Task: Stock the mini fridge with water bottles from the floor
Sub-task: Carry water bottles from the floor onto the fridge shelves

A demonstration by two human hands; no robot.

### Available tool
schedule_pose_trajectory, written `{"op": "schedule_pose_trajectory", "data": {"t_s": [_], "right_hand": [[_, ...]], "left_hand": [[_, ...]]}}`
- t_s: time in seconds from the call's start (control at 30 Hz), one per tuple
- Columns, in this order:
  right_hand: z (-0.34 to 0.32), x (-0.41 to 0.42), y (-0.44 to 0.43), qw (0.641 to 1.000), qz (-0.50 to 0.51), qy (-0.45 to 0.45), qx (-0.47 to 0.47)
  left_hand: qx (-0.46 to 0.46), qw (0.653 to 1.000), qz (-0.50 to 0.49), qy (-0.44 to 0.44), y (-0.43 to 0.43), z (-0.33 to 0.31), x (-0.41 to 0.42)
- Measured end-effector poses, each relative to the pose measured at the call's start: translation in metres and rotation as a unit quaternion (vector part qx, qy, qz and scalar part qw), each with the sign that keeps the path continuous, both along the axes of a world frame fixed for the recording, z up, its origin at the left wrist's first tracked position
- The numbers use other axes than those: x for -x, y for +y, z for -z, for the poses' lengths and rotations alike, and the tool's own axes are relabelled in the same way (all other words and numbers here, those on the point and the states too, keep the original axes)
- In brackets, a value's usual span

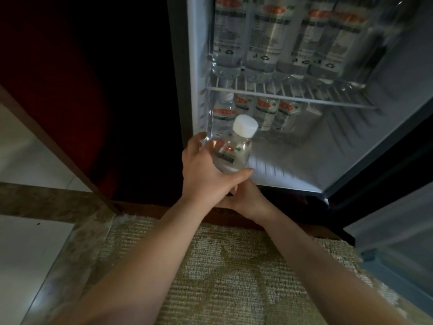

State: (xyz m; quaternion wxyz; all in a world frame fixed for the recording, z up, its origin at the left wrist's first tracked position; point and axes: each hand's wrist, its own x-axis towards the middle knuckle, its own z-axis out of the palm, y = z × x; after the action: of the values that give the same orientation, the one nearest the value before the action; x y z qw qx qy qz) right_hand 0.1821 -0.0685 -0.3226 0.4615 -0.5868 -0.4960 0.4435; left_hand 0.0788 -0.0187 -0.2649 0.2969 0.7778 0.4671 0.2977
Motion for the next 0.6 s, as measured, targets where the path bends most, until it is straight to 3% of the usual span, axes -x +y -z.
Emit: {"op": "schedule_pose_trajectory", "data": {"t_s": [0.07,0.17,0.37,0.47,0.6], "right_hand": [[0.000,-0.011,0.000,0.999,0.043,0.000,-0.015],[0.010,-0.041,0.013,0.992,0.116,-0.034,0.037],[0.032,-0.091,0.041,0.964,0.229,-0.078,0.113],[0.040,-0.105,0.060,0.955,0.253,-0.094,0.123],[0.039,-0.105,0.083,0.952,0.240,-0.150,0.116]], "left_hand": [[0.003,0.999,0.019,0.029,-0.003,-0.002,-0.006],[0.045,0.999,0.024,-0.015,0.002,0.000,-0.005],[0.083,0.988,-0.119,-0.051,0.031,0.020,0.020],[0.137,0.986,-0.098,-0.010,0.038,0.031,0.023],[0.179,0.982,-0.055,-0.024,0.044,0.042,0.021]]}}
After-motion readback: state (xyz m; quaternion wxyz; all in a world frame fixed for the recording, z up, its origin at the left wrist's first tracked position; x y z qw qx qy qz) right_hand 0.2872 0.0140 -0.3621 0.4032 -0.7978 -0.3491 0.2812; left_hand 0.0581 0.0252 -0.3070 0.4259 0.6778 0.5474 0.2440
